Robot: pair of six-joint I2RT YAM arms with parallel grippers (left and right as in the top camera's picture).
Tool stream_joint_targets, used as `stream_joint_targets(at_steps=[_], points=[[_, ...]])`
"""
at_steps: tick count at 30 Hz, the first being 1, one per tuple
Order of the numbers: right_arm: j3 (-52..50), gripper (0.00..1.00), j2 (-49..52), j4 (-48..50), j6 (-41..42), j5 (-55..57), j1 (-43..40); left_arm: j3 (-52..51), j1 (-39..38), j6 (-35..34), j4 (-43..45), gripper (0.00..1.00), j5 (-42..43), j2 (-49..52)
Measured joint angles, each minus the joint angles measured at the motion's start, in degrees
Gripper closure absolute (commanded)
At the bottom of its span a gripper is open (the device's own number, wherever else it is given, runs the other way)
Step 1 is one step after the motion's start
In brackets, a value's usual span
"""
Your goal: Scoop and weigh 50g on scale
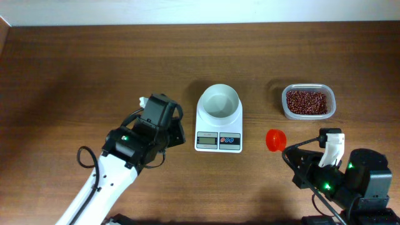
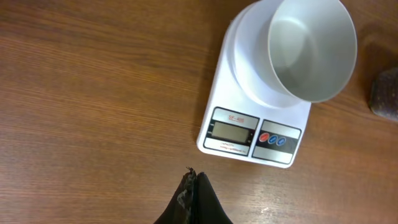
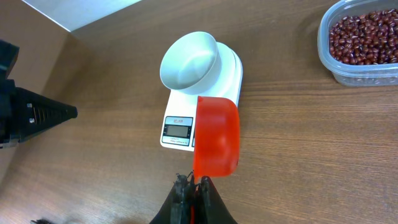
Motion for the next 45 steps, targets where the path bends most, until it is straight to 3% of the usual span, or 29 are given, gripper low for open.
stream_joint_targets(at_steps=[7,9,14,28,45], points=[[0.0,0.96,0.0,-0.1,0.0,0.0,0.0,-2.4,-13.2,-2.7,11.8,1.00,-1.6,1.7],[0.0,0.96,0.0,-0.2,0.0,0.0,0.0,-2.4,-16.7,-6.9,12.2,1.00,-4.6,4.9],[0.0,0.96,0.0,-0.4,0.0,0.2,0.0,-2.6,-21.9,-9.2,19.0,1.00,-6.2,17.1],[0.1,0.96,0.0,-0.4,0.0,0.2,0.0,-2.9,-22.0,-9.7,30.6,1.00,-8.2,29.6],[0.1,0.96,0.0,-0.4,0.0,0.2,0.0,-2.9,-22.0,-9.7,33.3,1.00,-9.9,31.7]])
